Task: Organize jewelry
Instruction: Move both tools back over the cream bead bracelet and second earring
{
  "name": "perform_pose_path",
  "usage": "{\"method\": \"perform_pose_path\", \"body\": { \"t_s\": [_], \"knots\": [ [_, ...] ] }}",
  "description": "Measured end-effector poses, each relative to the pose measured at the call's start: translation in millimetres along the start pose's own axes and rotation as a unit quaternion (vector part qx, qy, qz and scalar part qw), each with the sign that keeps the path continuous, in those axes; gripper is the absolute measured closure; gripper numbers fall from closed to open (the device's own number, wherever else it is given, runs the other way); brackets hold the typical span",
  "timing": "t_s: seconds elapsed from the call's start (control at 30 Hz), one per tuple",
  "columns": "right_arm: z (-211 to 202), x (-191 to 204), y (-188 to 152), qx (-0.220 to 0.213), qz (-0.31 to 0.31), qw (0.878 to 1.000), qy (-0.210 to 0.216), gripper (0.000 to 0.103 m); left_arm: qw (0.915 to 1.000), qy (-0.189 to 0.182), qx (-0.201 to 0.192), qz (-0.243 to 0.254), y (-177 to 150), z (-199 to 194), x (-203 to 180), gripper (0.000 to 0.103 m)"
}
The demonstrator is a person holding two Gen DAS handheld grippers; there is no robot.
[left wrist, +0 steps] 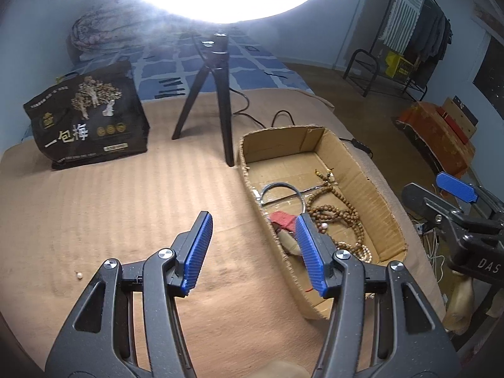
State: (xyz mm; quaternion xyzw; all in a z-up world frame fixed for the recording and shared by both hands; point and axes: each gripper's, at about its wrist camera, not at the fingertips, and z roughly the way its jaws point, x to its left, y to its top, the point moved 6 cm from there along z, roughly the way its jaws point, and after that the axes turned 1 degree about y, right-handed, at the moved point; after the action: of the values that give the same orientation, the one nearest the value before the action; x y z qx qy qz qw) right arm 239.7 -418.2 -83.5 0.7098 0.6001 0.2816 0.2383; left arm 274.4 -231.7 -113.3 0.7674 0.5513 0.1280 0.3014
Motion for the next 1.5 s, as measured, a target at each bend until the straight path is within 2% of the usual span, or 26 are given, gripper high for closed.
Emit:
{"method": "perform_pose_path", "body": {
  "t_s": [0.4,0.9,1.17,1.33,1.5],
  "knots": [
    [-15,34,6,-0.017,-0.020,0.999,0.020,0.005,0.9997,0.017,-0.014,-0.006,-4,-23,35,0.047],
    [-2,98,3,-0.006,-0.046,0.996,0.073,0.005,0.9972,0.052,-0.011,-0.054,-20,-41,134,0.047],
    [15,139,-5,0.015,-0.062,0.993,0.098,0.006,0.9943,0.072,0.009,-0.077,-40,-41,186,0.047],
    [31,165,-16,0.041,-0.073,0.989,0.119,0.007,0.9914,0.081,0.020,-0.101,-52,-41,218,0.047],
    [47,188,-28,0.075,-0.085,0.983,0.141,0.017,0.9885,0.076,0.036,-0.126,-63,-32,238,0.047]
  ]
}}
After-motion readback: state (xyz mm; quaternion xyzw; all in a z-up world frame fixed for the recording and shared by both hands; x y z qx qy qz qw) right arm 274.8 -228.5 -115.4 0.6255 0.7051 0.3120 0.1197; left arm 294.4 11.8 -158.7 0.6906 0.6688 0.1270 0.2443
